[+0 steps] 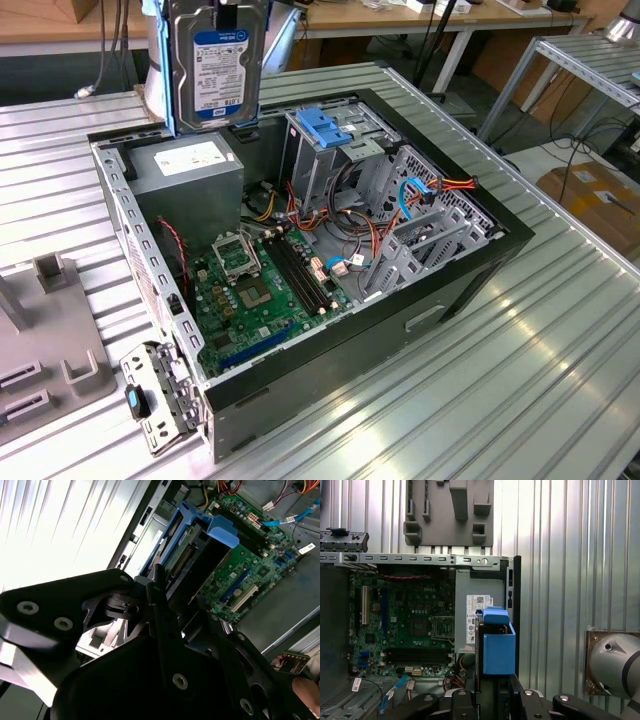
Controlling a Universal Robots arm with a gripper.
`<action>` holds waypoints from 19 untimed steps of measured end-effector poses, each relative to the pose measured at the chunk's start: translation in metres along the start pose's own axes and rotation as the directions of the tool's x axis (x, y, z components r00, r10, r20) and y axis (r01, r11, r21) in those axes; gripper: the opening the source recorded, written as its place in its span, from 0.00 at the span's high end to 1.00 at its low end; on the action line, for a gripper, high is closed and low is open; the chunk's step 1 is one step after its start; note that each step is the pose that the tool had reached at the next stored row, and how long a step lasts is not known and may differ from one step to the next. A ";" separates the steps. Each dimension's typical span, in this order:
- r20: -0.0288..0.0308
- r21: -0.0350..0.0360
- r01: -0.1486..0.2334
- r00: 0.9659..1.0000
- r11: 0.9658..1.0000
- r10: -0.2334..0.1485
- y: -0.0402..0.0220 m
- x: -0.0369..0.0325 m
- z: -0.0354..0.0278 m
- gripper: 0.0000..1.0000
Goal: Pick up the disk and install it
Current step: 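Pick up the disk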
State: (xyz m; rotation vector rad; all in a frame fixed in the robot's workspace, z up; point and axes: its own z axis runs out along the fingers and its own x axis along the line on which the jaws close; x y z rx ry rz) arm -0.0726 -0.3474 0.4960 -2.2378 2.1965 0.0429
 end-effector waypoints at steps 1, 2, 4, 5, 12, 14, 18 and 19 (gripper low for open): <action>0.000 0.000 0.000 1.000 1.000 0.000 -0.0027 0.0001 0.0000 0.65; 0.000 0.000 0.000 1.000 1.000 0.000 -0.0049 0.0001 -0.0001 0.65; 0.000 0.000 0.000 1.000 1.000 0.000 -0.0122 0.0003 -0.0001 0.65; 0.000 0.000 0.000 1.000 1.000 0.000 -0.0172 0.0004 -0.0002 0.65; 0.000 0.000 0.000 1.000 1.000 0.000 -0.0369 0.0008 -0.0005 0.65; 0.000 0.000 0.000 1.000 1.000 0.000 -0.0423 0.0009 -0.0006 0.65; 0.000 0.000 0.000 1.000 1.000 0.000 -0.0498 0.0010 -0.0007 0.65; 0.000 0.000 0.000 1.000 1.000 0.000 -0.0515 0.0010 -0.0007 0.65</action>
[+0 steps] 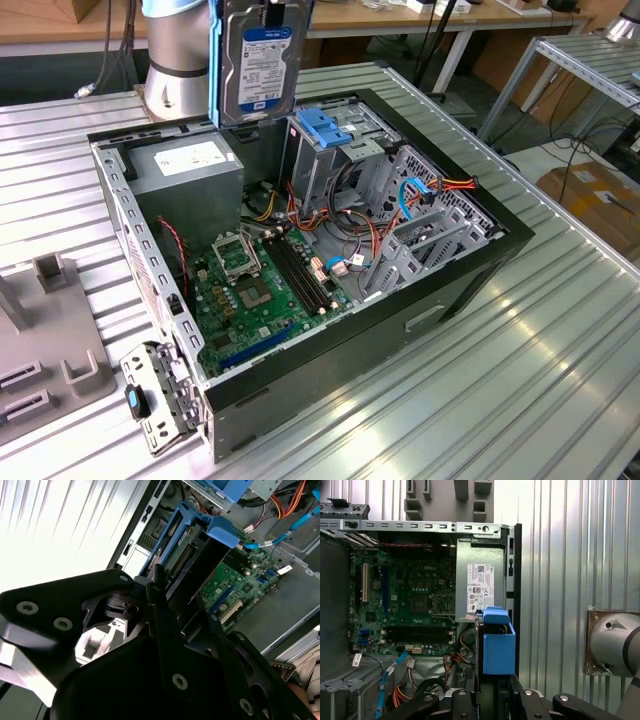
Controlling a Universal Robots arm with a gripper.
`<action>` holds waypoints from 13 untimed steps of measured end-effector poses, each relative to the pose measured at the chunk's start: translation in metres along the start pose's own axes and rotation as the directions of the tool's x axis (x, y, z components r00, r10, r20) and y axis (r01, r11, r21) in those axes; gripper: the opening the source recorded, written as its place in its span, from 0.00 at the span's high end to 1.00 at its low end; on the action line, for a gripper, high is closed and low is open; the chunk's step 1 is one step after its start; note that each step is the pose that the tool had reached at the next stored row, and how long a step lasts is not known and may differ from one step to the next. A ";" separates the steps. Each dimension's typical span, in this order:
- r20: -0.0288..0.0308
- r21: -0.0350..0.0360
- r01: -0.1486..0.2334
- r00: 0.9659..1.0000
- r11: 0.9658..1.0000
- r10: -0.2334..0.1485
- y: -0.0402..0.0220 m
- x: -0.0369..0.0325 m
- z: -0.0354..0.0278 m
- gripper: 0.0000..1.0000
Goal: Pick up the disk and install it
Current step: 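Pick up the disk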
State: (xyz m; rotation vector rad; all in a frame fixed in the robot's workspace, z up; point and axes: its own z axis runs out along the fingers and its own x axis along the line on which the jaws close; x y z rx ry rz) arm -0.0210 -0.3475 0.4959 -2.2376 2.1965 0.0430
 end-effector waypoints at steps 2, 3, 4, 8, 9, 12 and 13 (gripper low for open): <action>0.000 0.000 0.000 1.000 1.000 0.000 -0.0035 0.0001 0.0000 0.65; 0.000 0.000 0.000 1.000 1.000 0.000 -0.0057 0.0001 -0.0001 0.65; 0.000 0.000 0.000 1.000 1.000 0.000 -0.0072 0.0001 -0.0001 0.65; 0.000 0.000 0.000 1.000 1.000 0.000 -0.0220 0.0004 -0.0003 0.65; 0.000 0.000 0.000 1.000 1.000 0.000 -0.0253 0.0004 -0.0003 0.65; 0.000 0.000 0.000 1.000 1.000 0.000 -0.0346 0.0006 -0.0005 0.65; 0.000 0.000 0.000 1.000 1.000 0.000 -0.0362 0.0006 -0.0005 0.65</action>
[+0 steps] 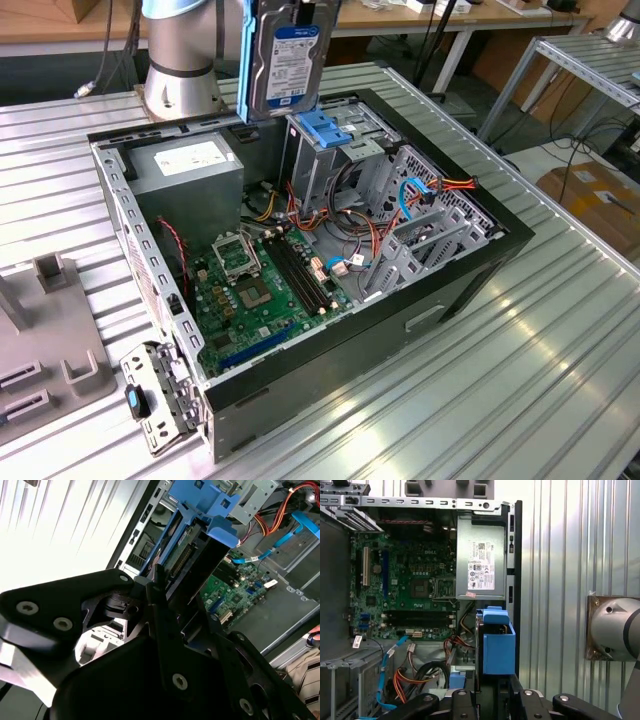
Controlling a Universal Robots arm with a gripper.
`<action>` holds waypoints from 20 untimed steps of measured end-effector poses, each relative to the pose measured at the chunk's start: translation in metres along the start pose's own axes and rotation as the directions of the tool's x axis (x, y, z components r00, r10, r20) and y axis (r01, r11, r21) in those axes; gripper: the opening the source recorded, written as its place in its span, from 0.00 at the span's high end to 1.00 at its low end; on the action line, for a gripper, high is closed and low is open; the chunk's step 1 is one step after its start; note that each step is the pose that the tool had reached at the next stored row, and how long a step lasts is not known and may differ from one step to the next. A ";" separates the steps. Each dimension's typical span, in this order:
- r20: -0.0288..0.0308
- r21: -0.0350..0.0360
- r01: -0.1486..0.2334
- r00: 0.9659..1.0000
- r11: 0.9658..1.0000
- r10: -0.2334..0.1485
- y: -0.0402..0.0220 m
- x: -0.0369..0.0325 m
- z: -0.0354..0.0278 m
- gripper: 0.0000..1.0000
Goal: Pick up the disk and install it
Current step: 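Pick up the disk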
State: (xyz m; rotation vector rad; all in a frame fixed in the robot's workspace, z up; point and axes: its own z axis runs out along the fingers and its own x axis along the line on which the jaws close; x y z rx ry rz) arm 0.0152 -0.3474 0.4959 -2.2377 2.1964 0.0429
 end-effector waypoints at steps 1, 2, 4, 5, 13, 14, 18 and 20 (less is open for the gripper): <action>0.000 0.000 0.000 1.000 1.000 0.000 -0.0022 0.0000 -0.0001 0.65; 0.000 0.000 0.000 1.000 1.000 0.000 -0.0038 0.0001 -0.0001 0.65; 0.000 0.000 0.000 1.000 1.000 0.000 -0.0062 0.0001 -0.0001 0.65; 0.000 0.000 0.000 1.000 1.000 0.000 -0.0065 0.0001 -0.0001 0.65; 0.000 0.000 0.000 1.000 1.000 0.000 -0.0102 0.0002 -0.0002 0.65; 0.000 0.000 0.000 1.000 1.000 0.000 -0.0127 0.0003 -0.0002 0.65; 0.000 0.000 0.000 1.000 1.000 0.000 -0.0194 0.0004 -0.0003 0.65; 0.000 0.000 0.000 1.000 1.000 0.000 -0.0232 0.0004 -0.0004 0.65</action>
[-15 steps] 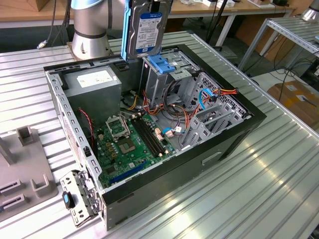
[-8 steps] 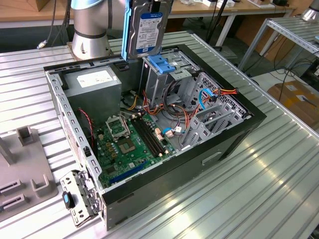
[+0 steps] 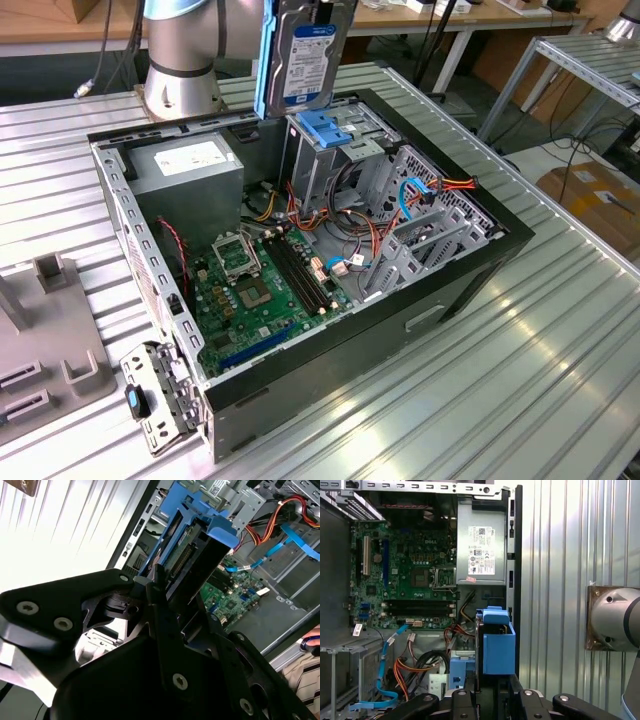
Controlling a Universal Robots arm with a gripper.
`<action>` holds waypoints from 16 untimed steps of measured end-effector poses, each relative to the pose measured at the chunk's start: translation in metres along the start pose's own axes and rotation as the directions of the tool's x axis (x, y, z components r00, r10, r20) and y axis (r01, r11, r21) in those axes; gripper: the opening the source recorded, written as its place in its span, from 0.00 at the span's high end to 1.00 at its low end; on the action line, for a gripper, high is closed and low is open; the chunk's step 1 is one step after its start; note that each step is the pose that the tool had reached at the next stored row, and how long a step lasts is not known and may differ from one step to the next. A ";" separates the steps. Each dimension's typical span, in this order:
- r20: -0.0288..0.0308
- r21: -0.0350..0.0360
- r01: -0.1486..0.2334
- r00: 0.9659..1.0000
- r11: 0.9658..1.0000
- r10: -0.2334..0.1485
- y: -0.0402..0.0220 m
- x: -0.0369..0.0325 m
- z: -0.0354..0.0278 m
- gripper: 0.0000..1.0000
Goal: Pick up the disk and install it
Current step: 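Pick up the disk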
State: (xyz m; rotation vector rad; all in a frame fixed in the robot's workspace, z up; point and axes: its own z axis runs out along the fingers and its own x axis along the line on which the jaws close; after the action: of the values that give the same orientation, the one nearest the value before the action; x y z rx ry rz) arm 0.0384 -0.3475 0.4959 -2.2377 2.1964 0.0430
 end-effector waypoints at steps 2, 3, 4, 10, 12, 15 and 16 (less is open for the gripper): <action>0.000 0.000 0.000 1.000 1.000 0.000 -0.0042 0.0001 -0.0001 0.65; 0.000 0.000 0.000 1.000 1.000 0.000 -0.0054 0.0001 -0.0001 0.65; 0.000 0.000 0.000 1.000 1.000 0.000 -0.0072 0.0001 -0.0001 0.65; 0.000 0.000 0.000 1.000 1.000 0.000 -0.0130 0.0002 -0.0002 0.65; 0.000 0.000 0.000 1.000 1.000 0.000 -0.0154 0.0002 -0.0003 0.65; 0.000 0.000 0.000 1.000 1.000 0.000 -0.0179 0.0003 -0.0003 0.65; 0.000 0.000 0.000 1.000 1.000 0.000 -0.0180 0.0003 -0.0003 0.65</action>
State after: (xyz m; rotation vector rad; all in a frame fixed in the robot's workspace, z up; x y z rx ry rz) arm 0.0564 -0.3475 0.4959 -2.2377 2.1965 0.0430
